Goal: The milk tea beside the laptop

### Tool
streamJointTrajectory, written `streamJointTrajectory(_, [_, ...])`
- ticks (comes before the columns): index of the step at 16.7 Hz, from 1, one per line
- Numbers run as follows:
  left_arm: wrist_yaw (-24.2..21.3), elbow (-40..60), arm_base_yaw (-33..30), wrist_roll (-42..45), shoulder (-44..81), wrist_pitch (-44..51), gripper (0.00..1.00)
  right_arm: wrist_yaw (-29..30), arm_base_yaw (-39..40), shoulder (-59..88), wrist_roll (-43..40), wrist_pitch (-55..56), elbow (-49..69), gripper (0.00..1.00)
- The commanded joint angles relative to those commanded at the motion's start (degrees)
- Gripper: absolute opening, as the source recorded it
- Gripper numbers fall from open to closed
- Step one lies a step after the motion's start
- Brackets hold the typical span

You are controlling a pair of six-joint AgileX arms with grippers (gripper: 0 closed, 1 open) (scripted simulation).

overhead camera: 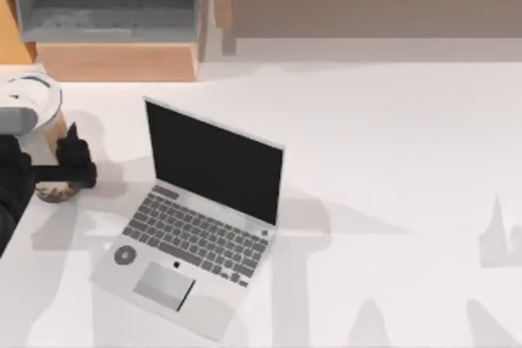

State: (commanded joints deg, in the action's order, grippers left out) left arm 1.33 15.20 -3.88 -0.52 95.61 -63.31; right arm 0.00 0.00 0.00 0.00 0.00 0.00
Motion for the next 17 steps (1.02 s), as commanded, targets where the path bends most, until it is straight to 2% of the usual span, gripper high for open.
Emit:
streamJointTrajectory(10, [0.0,0.0,0.0,0.0,0.0,0.0,0.02,0.0,0.0,0.0,0.0,0.0,0.0,1.00])
streamJointTrajectory(17, [0.0,0.0,0.0,0.0,0.0,0.0,0.00,0.0,0.0,0.0,0.0,0.0,0.0,1.00])
